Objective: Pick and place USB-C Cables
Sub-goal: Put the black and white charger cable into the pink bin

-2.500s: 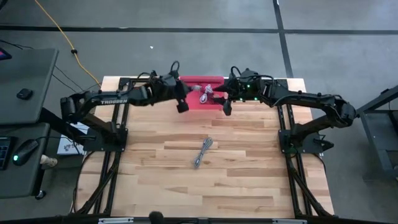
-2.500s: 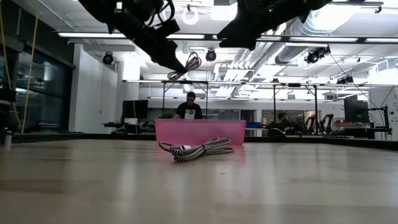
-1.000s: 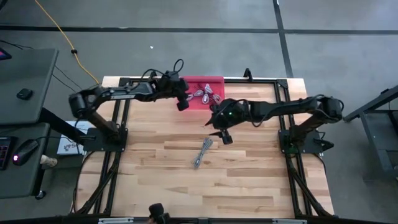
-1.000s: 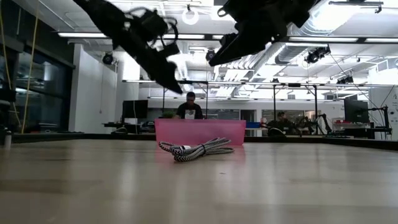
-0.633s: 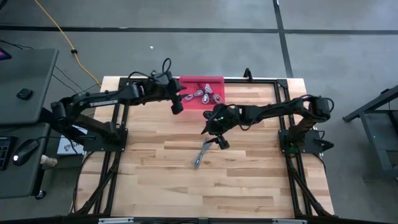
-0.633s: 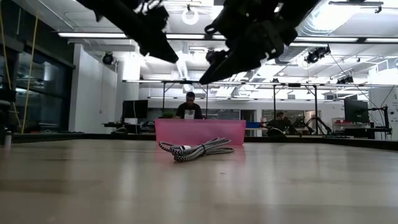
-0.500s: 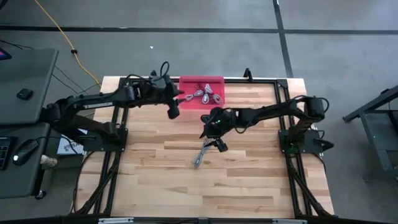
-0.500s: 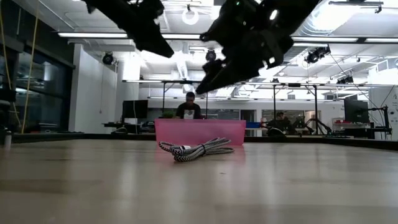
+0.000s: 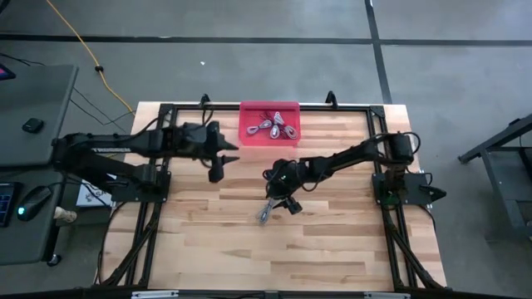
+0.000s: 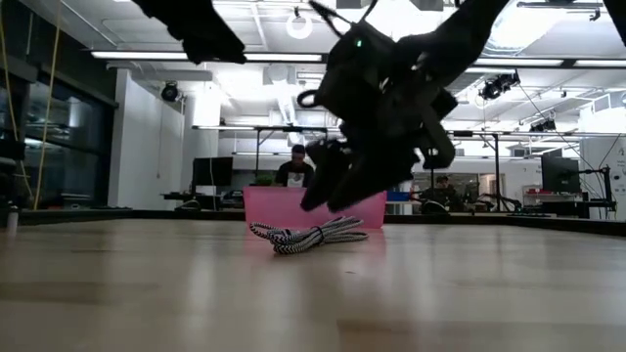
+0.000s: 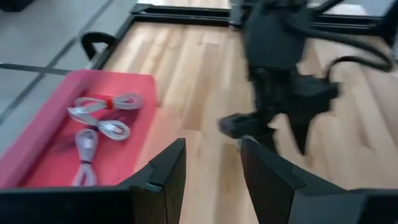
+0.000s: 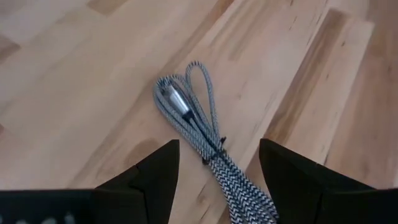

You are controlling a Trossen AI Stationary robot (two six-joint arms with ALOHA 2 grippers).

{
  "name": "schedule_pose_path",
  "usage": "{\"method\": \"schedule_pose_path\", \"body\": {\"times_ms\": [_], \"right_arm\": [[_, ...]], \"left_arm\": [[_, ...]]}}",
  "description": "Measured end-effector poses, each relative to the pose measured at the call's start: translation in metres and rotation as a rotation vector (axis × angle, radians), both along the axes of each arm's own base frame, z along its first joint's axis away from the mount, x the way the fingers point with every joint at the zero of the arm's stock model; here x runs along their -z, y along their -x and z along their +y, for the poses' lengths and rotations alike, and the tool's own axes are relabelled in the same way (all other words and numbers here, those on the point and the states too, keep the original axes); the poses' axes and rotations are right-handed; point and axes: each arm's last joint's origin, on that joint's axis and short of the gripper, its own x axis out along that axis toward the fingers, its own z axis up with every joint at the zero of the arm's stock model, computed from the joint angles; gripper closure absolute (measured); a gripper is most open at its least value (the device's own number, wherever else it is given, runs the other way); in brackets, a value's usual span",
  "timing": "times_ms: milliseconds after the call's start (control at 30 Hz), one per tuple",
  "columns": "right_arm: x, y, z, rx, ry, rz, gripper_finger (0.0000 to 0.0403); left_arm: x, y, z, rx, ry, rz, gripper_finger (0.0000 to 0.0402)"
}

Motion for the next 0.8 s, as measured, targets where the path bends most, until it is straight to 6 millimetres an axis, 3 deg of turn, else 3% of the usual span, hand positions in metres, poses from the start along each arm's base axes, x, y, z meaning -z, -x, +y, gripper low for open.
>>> {"method": "schedule_pose_path", "body": {"times_ms": [133, 633, 800], "right_arm": [[0.010, -0.002, 0.000, -0.001, 0.002, 0.011, 0.0190], [0.012, -0.003, -0.002, 0.011, 0.012, 0.009, 0.0190], [0.028, -0.004, -0.004, 0.024, 0.008, 0.052, 0.0190]], "left_arm": [[0.013, 0.007, -0.015, 0.007, 0.030, -0.036, 0.0268], [0.061, 0.031, -0.054, 0.043, 0.049, -0.236, 0.0268], [0.084, 0.040, -0.064, 0.097, 0.064, -0.320, 0.0268]]}}
